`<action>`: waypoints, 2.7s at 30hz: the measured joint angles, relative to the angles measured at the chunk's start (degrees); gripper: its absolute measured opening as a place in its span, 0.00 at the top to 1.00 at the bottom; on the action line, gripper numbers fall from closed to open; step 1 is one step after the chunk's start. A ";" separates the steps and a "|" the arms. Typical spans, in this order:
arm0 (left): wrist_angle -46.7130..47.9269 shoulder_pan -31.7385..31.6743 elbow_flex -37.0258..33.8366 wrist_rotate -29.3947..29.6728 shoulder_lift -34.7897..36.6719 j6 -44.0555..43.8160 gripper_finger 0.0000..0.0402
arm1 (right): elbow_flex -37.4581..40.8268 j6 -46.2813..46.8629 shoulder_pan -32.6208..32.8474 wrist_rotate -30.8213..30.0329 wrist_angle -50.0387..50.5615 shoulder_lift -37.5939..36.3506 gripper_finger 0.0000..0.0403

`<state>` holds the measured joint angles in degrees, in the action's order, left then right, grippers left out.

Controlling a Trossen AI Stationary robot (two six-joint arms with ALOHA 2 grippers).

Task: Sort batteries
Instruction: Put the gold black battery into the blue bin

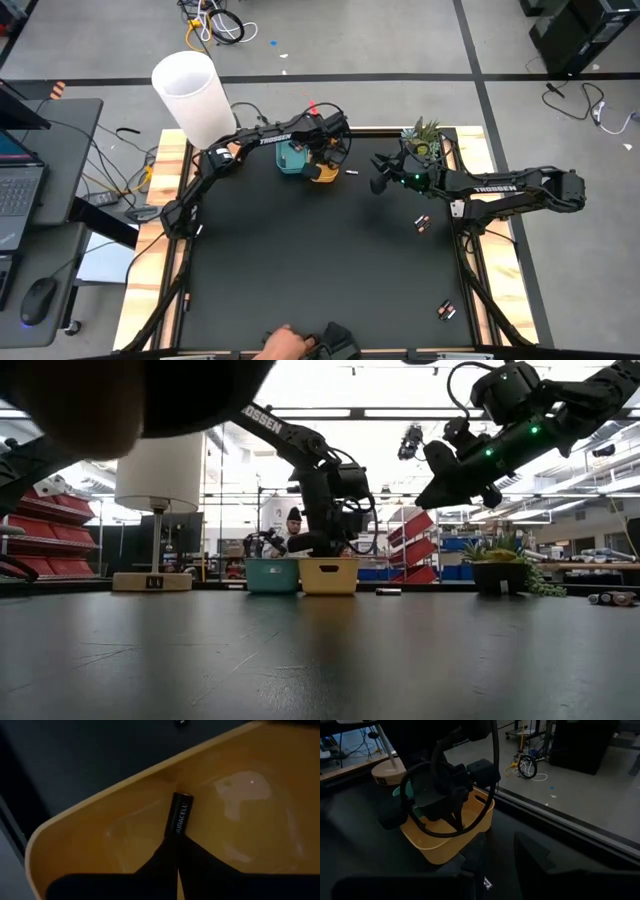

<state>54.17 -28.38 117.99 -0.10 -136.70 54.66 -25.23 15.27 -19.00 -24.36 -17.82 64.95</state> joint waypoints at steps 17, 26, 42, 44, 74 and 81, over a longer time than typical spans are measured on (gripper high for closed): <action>0.39 0.62 -0.20 -0.02 -0.88 0.54 0.69 | 0.00 0.09 0.88 0.00 0.55 0.00 0.78; -0.41 0.58 0.07 -0.13 -1.57 -3.38 0.64 | 0.00 0.19 0.90 0.00 0.75 0.00 0.78; -0.39 -0.94 0.00 -3.82 -1.66 -16.98 0.78 | 0.00 1.70 1.42 0.33 0.33 0.00 0.78; -0.72 -0.94 0.00 -3.86 -1.66 -19.16 0.80 | 0.00 1.68 1.42 0.39 0.33 0.00 0.78; 4.72 -0.93 8.36 0.35 1.23 -30.75 0.85 | 0.02 1.21 1.47 0.44 1.88 0.02 0.78; 6.58 -1.81 10.22 -0.48 4.56 -30.73 0.85 | 0.02 0.90 1.59 0.44 1.90 0.02 0.78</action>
<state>60.76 -30.20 128.22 -0.58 -132.14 23.92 -25.21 16.17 -17.42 -23.92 -15.92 64.97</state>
